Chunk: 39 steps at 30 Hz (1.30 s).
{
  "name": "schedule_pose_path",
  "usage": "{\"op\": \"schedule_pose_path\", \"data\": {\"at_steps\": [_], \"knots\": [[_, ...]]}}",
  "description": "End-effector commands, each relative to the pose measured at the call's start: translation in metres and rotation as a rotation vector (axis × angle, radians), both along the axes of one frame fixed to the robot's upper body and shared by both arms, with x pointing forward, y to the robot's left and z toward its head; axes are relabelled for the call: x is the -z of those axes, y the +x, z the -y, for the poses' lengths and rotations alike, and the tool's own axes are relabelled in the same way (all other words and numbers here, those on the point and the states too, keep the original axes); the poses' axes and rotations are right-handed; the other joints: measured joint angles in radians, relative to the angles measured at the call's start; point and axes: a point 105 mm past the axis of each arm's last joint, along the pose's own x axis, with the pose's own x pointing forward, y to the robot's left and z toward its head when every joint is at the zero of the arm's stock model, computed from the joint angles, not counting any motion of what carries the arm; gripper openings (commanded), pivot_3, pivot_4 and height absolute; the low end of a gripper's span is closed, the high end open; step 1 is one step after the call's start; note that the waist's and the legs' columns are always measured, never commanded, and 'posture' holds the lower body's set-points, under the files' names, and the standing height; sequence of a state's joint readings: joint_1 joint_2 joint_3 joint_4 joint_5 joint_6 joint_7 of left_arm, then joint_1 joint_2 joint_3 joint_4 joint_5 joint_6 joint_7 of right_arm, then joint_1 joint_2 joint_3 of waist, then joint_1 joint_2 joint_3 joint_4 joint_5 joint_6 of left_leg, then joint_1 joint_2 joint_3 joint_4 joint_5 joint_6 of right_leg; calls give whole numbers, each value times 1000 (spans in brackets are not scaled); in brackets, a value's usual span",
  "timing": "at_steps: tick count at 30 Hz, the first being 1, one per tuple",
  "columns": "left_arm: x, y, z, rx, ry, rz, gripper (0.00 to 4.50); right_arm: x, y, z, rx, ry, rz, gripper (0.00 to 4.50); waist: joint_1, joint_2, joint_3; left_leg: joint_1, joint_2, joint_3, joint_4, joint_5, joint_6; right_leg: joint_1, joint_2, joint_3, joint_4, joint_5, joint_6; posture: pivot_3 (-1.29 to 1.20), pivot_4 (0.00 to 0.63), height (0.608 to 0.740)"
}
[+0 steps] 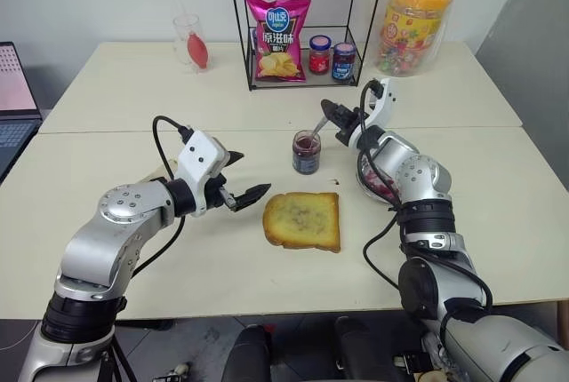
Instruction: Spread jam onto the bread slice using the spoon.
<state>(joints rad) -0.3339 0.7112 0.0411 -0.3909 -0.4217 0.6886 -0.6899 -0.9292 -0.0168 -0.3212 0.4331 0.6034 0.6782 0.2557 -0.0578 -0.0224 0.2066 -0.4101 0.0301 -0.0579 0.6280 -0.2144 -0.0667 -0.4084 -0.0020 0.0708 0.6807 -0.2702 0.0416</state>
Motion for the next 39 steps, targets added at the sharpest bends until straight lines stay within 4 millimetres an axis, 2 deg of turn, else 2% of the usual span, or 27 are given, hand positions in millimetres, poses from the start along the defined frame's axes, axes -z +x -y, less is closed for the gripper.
{"op": "schedule_pose_path", "data": {"at_steps": [1, 7, 15, 39], "knots": [[-9, -1, 6, 27, 5, 44, 4500, -26, -1, 1, -1, 39, 73, 16, 0, 0, 0, 0, 0, 0, 0, 0, 0, 0, 0, 0, 0, 0, 0, 0, 150, 740], [-9, -1, 6, 28, 6, 45, 4500, -28, 0, 5, 10, 113, 38, 16, 0, 0, 0, 0, 0, 0, 0, 0, 0, 0, 0, 0, 0, 0, 0, 0, 150, 740], [-9, 0, 7, 33, 7, 46, 4500, -29, -2, 6, 11, 65, 65, 16, 0, 0, 0, 0, 0, 0, 0, 0, 0, 0, 0, 0, 0, 0, 0, 0, 150, 740], [-10, 2, 8, 41, 11, 56, 4500, -36, -3, 15, 26, 120, 76, 16, 0, 0, 0, 0, 0, 0, 0, 0, 0, 0, 0, 0, 0, 0, 0, 0, 150, 740]]}}
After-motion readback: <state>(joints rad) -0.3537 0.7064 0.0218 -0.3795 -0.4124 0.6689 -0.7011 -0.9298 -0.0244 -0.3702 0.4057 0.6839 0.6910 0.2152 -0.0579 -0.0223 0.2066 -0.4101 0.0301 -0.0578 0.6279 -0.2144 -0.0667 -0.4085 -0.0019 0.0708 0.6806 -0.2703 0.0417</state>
